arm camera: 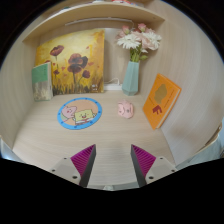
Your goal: Arrange mouse
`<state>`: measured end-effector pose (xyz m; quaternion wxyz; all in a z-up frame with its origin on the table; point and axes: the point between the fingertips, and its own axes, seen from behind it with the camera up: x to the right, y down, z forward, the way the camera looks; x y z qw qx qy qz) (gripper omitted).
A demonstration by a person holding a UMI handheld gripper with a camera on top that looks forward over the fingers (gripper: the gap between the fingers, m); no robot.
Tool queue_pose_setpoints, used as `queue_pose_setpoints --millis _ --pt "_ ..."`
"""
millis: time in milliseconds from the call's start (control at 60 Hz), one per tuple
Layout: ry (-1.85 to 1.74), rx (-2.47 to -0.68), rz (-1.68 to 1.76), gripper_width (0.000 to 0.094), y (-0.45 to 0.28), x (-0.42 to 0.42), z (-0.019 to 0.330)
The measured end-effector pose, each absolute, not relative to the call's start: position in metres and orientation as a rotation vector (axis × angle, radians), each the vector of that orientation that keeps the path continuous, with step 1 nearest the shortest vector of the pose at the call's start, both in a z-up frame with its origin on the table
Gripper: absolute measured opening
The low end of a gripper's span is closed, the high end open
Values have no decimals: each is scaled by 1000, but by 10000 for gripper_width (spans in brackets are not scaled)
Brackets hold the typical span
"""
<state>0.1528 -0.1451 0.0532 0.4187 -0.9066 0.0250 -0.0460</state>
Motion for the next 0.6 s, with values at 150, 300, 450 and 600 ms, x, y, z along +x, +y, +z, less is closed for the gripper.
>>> queue_pose_setpoints --millis 150,300,450,600 --pt "80 -2312 -139 683 -83 192 24" --pt "62 -2314 -127 685 -10 208 13" --pt "58 -2281 -148 687 53 224 13" --pt "81 -2303 -140 685 85 235 3"
